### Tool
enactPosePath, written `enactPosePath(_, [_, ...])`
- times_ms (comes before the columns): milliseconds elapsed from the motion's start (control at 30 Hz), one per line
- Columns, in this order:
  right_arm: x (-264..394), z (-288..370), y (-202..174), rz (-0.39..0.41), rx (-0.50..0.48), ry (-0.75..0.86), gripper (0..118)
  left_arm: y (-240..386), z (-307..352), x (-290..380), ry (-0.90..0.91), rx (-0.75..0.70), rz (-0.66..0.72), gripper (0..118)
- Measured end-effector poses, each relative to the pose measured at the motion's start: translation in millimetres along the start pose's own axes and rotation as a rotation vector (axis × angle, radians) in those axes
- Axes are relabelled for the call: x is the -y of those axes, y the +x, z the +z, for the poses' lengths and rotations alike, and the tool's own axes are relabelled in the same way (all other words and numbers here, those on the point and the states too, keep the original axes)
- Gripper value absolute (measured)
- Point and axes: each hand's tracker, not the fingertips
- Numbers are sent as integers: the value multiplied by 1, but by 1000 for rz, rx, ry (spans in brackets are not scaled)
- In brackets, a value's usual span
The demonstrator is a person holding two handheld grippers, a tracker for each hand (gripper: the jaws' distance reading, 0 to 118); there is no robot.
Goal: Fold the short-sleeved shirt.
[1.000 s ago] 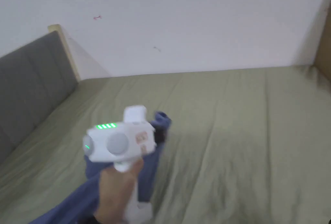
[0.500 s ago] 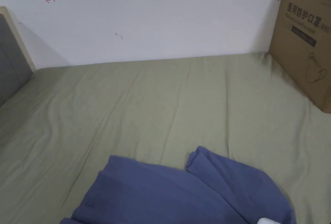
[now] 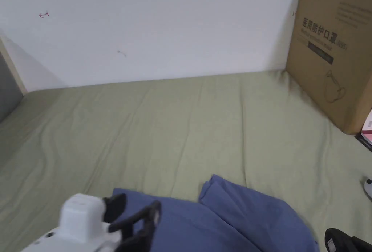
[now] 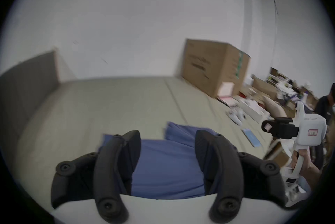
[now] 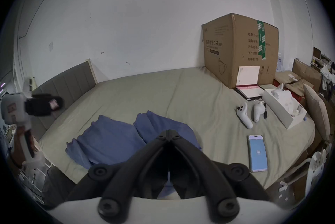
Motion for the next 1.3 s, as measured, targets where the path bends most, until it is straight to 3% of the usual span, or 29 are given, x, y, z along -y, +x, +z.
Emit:
enactPosePath(67, [-3,-2,-6,6,-17,8,0,-9,29,-5,46,-63,-4,20])
enactPosePath(100, [-5,-2,-10,10,-21,13,0,-12,38,-7,52,-86,6,20])
enactPosePath(200, [-11,-3,-18,17,-40,36,0,-18,62,-3,61,-136,26,1])
enactPosePath(233, [-13,-2,-21,19,-46,43,0,-20,66,-3,58,-127,31,0])
enactPosePath(533, [-17,-4,-38,95,-17,63,0,-30,71,2,25,-141,33,0])
enactPosePath(733, [-10,-4,-33,80,-22,40,0,-68,2,-5,-133,-60,67,0])
enactPosePath(767, [-8,-4,-31,74,-24,29,0,-79,-18,-4,-174,-31,85,4])
enactPosePath(833, [-3,-4,-26,62,-19,17,0,-98,-63,0,-238,7,129,35])
enactPosePath(967, [12,-7,-10,29,9,-36,0,-134,-171,15,-434,6,173,59])
enactPosePath(1133, [30,-17,15,-35,64,-123,0,-160,-282,51,-619,-68,162,60])
enactPosePath(1233, [36,-16,27,-51,102,-157,0,-171,-316,74,-708,-111,201,59])
enactPosePath(1300, [41,-14,34,-56,121,-176,0,-172,-322,84,-742,-128,208,50])
